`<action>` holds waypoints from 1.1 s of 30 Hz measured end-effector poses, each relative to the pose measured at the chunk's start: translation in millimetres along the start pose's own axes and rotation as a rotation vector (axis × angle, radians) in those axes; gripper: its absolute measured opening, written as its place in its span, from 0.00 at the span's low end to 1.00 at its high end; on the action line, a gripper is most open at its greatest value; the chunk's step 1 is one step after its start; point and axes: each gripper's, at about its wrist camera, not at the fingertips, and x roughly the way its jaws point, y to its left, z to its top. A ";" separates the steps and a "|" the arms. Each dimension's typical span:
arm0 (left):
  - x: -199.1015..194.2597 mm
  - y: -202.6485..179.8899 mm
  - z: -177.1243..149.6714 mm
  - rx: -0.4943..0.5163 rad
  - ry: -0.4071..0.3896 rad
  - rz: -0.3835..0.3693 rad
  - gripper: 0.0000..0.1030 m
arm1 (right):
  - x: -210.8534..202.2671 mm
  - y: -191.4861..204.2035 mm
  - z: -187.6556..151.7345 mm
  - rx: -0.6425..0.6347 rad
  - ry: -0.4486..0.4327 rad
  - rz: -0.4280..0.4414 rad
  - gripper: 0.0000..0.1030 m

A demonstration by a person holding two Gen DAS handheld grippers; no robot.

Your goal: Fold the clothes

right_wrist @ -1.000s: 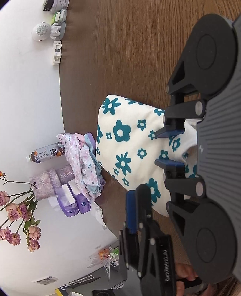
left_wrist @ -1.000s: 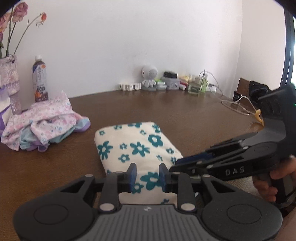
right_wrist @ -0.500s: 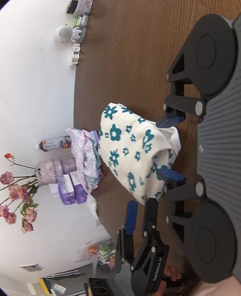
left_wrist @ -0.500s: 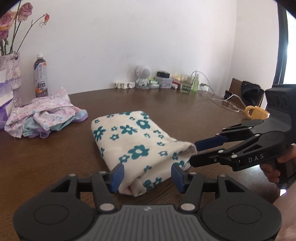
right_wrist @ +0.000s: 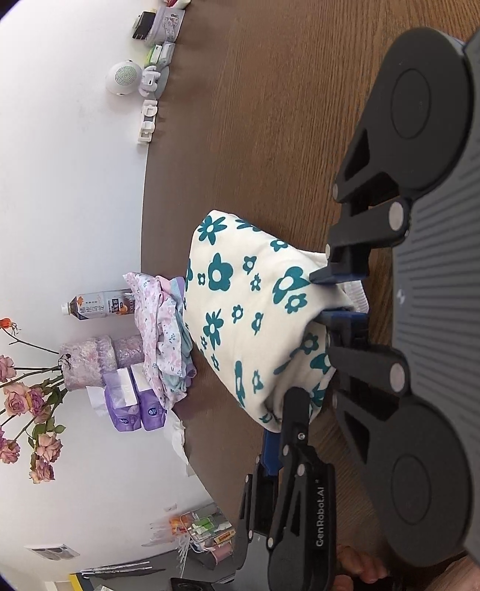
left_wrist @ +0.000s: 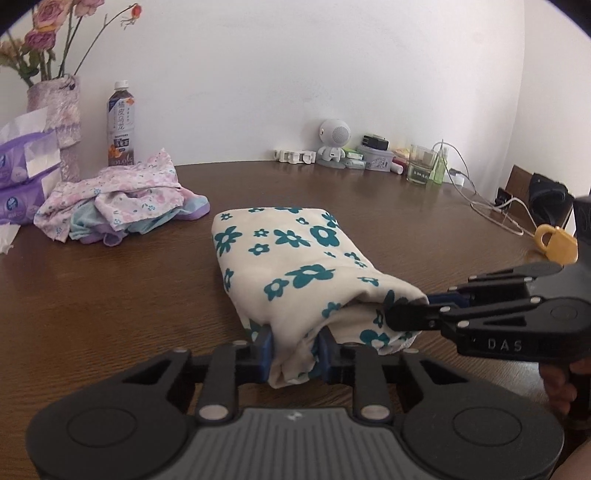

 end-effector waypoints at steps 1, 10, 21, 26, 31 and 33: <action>0.0 3.1 -0.2 -0.030 0.001 -0.006 0.24 | -0.1 1.3 -0.3 -0.002 -0.004 -0.005 0.13; -7.4 15.2 -5.3 -0.100 0.001 -0.015 0.43 | -6.4 -2.7 -4.4 0.016 0.004 -0.002 0.33; -4.8 18.1 -8.1 -0.096 -0.008 -0.055 0.21 | -0.2 -11.5 -8.2 0.094 0.016 0.041 0.18; -7.7 15.6 -7.6 -0.050 -0.010 -0.051 0.36 | -14.6 -14.4 -6.2 0.108 -0.023 0.031 0.21; -10.7 13.2 -7.2 -0.005 -0.011 -0.046 0.34 | -11.1 -13.5 -6.2 0.107 -0.022 0.020 0.21; -11.4 12.8 -7.1 0.007 -0.011 -0.045 0.24 | -6.4 -13.3 -7.3 0.111 -0.006 0.022 0.21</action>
